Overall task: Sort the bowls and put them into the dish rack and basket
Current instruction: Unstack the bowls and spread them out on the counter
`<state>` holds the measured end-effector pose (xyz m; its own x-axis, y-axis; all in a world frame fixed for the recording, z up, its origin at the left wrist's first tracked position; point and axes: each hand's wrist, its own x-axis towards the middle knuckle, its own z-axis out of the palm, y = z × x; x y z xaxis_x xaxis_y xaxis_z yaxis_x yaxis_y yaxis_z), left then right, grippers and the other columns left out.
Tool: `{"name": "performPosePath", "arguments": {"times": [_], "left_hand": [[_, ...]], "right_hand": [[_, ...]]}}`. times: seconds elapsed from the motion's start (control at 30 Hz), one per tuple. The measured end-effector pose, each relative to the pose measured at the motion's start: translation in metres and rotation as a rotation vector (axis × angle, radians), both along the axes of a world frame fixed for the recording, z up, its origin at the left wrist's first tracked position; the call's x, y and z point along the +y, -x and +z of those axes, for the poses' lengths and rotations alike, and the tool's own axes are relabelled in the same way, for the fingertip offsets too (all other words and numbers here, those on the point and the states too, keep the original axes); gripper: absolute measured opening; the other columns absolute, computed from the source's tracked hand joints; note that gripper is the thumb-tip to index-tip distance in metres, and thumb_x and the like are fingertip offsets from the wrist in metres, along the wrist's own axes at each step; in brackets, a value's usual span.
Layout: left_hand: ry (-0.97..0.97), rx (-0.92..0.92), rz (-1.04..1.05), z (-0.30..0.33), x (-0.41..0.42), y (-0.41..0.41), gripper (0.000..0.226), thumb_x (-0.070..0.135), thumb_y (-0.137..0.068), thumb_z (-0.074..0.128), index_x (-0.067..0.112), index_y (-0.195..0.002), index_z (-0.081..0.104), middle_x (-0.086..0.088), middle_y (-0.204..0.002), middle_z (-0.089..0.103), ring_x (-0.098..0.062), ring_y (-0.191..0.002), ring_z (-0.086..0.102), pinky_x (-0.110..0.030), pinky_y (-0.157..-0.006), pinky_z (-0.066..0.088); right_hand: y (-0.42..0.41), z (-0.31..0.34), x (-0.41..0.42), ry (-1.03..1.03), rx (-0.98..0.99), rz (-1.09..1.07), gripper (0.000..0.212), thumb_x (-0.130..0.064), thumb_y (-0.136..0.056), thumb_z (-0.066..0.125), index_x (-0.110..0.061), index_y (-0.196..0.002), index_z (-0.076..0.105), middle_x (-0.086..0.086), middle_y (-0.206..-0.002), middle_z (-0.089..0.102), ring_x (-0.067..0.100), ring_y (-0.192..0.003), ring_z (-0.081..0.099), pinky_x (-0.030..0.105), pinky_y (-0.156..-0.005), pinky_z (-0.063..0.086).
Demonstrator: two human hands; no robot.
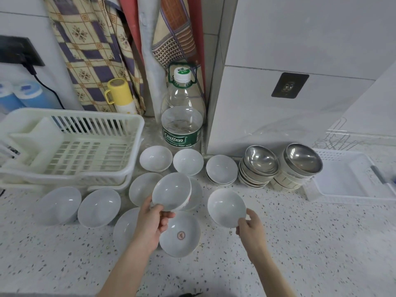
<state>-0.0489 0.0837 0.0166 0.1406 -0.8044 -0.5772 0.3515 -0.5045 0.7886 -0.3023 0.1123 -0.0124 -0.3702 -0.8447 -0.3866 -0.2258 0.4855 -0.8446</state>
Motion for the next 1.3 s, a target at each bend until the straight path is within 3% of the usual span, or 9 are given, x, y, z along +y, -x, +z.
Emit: {"name": "performPosePath", "arguments": {"times": [0.27,0.53,0.93,1.13,1.3], "left_hand": [[-0.006,-0.033,-0.018,0.001,0.011,0.000,0.041,-0.003,-0.095,0.039,0.017,-0.128,0.054,-0.015,-0.055,0.063,-0.010,-0.037,0.039,-0.018,-0.034,0.030],[-0.027,-0.050,-0.031,0.001,0.021,0.003,0.038,-0.002,-0.095,0.041,0.026,-0.113,0.058,-0.016,-0.057,0.065,-0.010,-0.037,0.038,-0.019,-0.035,0.030],[-0.032,-0.101,-0.083,0.002,0.030,0.008,0.039,0.000,-0.096,0.043,0.031,-0.114,0.057,-0.014,-0.058,0.065,-0.010,-0.038,0.040,-0.020,-0.037,0.032],[-0.010,-0.179,-0.164,0.001,0.039,0.015,0.049,0.002,-0.095,0.043,0.046,-0.115,0.054,-0.018,-0.063,0.069,-0.011,-0.040,0.043,-0.023,-0.037,0.032],[0.021,-0.244,-0.309,-0.002,0.049,0.029,0.053,0.003,-0.095,0.044,0.043,-0.130,0.046,-0.020,-0.066,0.070,-0.014,-0.043,0.049,-0.024,-0.038,0.036]], "right_hand": [[-0.006,-0.012,-0.015,-0.063,0.043,0.050,0.047,-0.006,-0.093,0.042,-0.015,-0.139,0.044,0.007,-0.077,0.065,0.015,-0.063,0.060,0.025,-0.048,0.043],[-0.008,-0.020,-0.022,-0.093,0.035,0.052,0.050,-0.005,-0.092,0.040,-0.015,-0.140,0.041,0.006,-0.079,0.065,0.018,-0.068,0.062,0.029,-0.050,0.044],[-0.008,-0.026,-0.025,-0.103,0.000,0.033,0.049,-0.006,-0.093,0.040,-0.017,-0.140,0.040,0.011,-0.090,0.065,0.015,-0.070,0.061,0.027,-0.049,0.044],[-0.005,-0.024,-0.021,-0.130,-0.267,-0.089,0.045,-0.013,-0.094,0.051,-0.022,-0.137,0.042,0.012,-0.075,0.066,0.016,-0.056,0.049,0.027,-0.049,0.040],[0.005,-0.017,-0.008,-0.149,-0.500,-0.096,0.042,-0.023,-0.097,0.059,-0.020,-0.136,0.042,0.014,-0.082,0.072,0.010,-0.044,0.043,0.021,-0.041,0.035]]}}
